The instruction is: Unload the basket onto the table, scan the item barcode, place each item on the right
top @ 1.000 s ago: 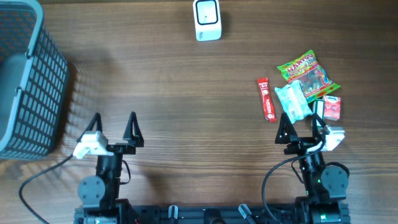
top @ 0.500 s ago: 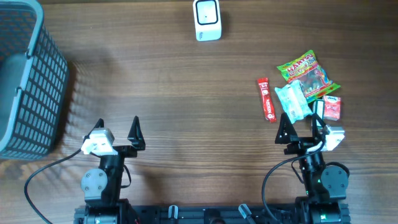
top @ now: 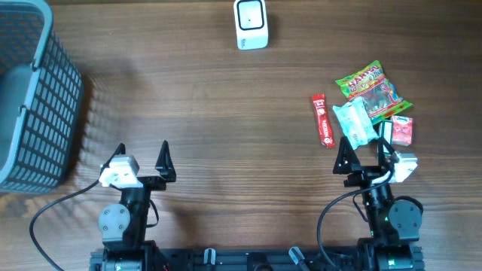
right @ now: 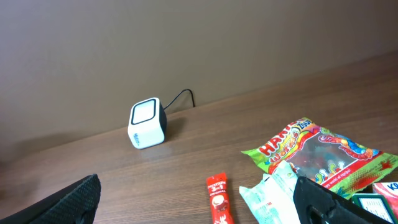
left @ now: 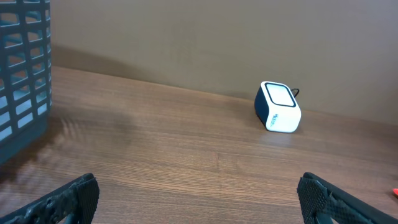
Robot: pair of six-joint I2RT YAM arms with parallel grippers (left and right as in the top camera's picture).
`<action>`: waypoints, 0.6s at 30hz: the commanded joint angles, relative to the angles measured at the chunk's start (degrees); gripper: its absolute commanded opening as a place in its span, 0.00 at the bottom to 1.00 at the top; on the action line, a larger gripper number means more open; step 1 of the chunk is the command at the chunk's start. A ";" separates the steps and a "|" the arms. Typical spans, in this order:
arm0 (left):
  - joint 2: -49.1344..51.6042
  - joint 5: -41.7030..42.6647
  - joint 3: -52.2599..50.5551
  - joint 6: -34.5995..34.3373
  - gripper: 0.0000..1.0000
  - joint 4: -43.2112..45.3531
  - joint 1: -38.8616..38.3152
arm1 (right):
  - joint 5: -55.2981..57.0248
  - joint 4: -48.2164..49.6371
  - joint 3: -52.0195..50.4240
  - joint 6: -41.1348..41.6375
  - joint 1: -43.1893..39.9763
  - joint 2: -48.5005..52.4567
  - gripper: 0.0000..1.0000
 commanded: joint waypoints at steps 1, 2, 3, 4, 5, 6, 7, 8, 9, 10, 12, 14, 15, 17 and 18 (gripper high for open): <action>-0.57 -0.74 -0.07 1.11 1.00 -0.66 -0.04 | -0.70 0.17 -0.07 0.39 -0.24 0.13 1.00; -0.57 -0.74 -0.07 1.14 1.00 -0.66 0.20 | -0.70 0.17 -0.07 0.37 -0.24 0.11 1.00; -0.57 -0.74 -0.07 1.11 1.00 -0.66 0.37 | -0.70 0.17 -0.07 0.37 -0.24 0.11 1.00; -0.57 -0.76 -0.07 1.14 1.00 -0.66 0.59 | -0.70 0.17 -0.07 0.37 -0.24 0.11 1.00; -0.57 -0.76 -0.07 1.14 1.00 -0.66 0.79 | -0.70 0.17 -0.07 0.37 -0.24 0.11 1.00; -0.57 -0.76 -0.07 1.11 1.00 -0.66 0.85 | -0.70 0.17 -0.07 0.37 -0.24 0.11 1.00; -0.57 -0.76 -0.07 1.14 1.00 -0.66 0.83 | -0.70 0.17 -0.07 0.39 -0.24 0.13 1.00; -0.57 -0.76 -0.07 1.14 1.00 -0.66 0.83 | -0.70 0.17 -0.07 0.37 -0.24 0.13 1.00; -0.55 -0.76 -0.07 1.14 1.00 -0.66 0.83 | -0.70 0.17 -0.07 0.39 -0.24 0.11 1.00; -0.50 -0.76 -0.07 1.14 1.00 -0.66 0.83 | -0.70 0.17 -0.07 0.39 -0.24 0.11 1.00; -0.50 -0.76 -0.07 1.14 1.00 -0.66 0.83 | -0.70 0.17 -0.07 0.37 -0.24 0.13 1.00; -0.50 -0.76 -0.07 1.14 1.00 -0.66 0.83 | -0.70 0.17 -0.07 0.35 -0.24 0.11 1.00; -0.50 -0.76 -0.07 1.14 1.00 -0.66 0.83 | -0.70 0.17 -0.07 0.37 -0.24 0.11 1.00; -0.50 -0.76 -0.07 1.14 1.00 -0.66 0.83 | -0.70 0.17 -0.07 0.37 -0.24 0.11 1.00; -0.50 -0.76 -0.07 1.14 1.00 -0.66 0.83 | -0.70 0.17 -0.07 0.37 -0.24 0.11 1.00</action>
